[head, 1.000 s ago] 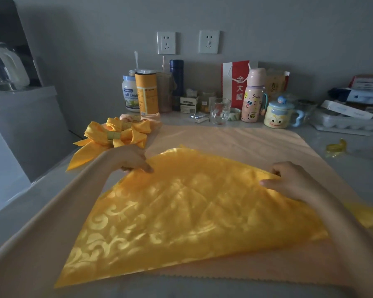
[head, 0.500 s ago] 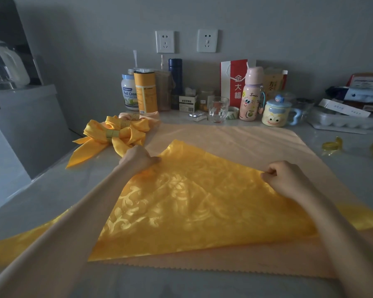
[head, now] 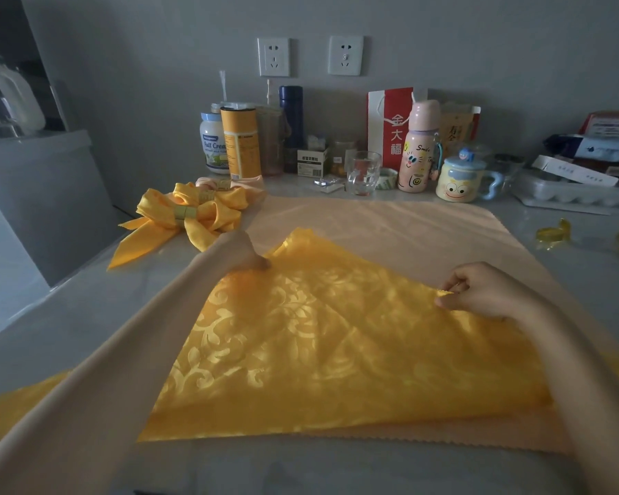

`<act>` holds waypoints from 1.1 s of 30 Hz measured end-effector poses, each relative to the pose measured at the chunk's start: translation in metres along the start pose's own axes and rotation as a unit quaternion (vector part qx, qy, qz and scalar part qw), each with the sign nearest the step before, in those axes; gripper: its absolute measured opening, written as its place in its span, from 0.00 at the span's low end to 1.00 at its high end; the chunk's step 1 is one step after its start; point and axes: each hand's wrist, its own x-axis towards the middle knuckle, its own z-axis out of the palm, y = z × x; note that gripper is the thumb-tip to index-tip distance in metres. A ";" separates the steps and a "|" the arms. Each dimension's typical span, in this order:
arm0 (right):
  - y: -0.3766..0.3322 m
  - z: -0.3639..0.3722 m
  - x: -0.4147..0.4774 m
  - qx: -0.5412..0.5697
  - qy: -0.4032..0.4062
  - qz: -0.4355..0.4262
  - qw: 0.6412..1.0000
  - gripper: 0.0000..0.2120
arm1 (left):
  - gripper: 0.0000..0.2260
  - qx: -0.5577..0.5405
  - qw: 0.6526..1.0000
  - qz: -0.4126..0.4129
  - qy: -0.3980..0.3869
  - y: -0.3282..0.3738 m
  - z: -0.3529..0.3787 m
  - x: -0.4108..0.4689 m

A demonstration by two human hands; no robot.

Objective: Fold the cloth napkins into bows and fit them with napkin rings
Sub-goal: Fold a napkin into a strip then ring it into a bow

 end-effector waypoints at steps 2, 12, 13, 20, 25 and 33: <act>0.000 0.005 0.002 -0.020 0.034 -0.005 0.999 0.12 | 0.22 -0.016 0.999 0.030 0.033 0.003 0.006 0.003; 0.000 0.012 0.006 -0.054 0.067 -0.013 0.996 0.10 | 0.08 -0.188 0.967 0.146 0.086 0.054 0.013 0.018; 0.001 0.011 0.005 -0.048 0.067 -0.020 0.996 0.10 | 0.08 -0.199 0.965 0.145 0.086 0.056 0.013 0.021; 0.005 0.009 0.013 -0.023 0.063 -0.032 0.997 0.06 | 0.16 -0.246 0.965 0.082 0.048 0.056 0.025 0.043; 0.011 0.006 0.014 0.000 0.062 -0.037 0.997 0.10 | 0.23 -0.091 0.992 0.041 -0.072 0.045 0.000 0.043; 0.031 -0.011 0.018 -0.056 0.174 0.031 0.983 0.11 | 0.11 -0.100 0.975 0.012 -0.197 0.003 -0.018 0.038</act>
